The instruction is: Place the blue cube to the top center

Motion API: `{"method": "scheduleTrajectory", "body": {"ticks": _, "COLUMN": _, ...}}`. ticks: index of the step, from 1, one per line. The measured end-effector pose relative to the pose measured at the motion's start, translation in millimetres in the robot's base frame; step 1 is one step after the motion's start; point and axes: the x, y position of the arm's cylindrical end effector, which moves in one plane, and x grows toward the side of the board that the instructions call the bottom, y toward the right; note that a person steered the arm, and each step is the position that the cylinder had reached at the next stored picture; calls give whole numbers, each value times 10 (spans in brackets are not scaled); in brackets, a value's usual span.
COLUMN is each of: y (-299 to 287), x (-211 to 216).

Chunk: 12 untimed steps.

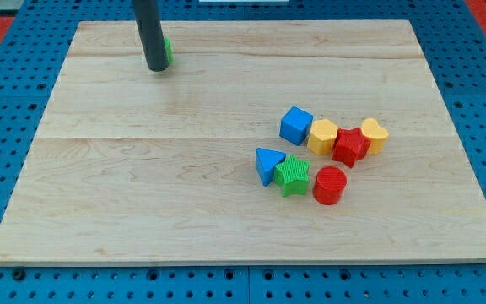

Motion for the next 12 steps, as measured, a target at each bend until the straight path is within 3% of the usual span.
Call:
{"method": "scheduleTrajectory", "body": {"ticks": 1, "y": 280, "x": -120}}
{"method": "scheduleTrajectory", "body": {"ticks": 3, "y": -207, "x": -410}}
{"method": "scheduleTrajectory", "body": {"ticks": 4, "y": -107, "x": -432}}
{"method": "scheduleTrajectory", "body": {"ticks": 5, "y": 516, "x": -432}}
{"method": "scheduleTrajectory", "body": {"ticks": 6, "y": 1337, "x": -254}}
{"method": "scheduleTrajectory", "body": {"ticks": 7, "y": 1699, "x": 252}}
{"method": "scheduleTrajectory", "body": {"ticks": 9, "y": 1058, "x": 671}}
{"method": "scheduleTrajectory", "body": {"ticks": 10, "y": 1066, "x": 1248}}
{"method": "scheduleTrajectory", "body": {"ticks": 12, "y": 1868, "x": 1414}}
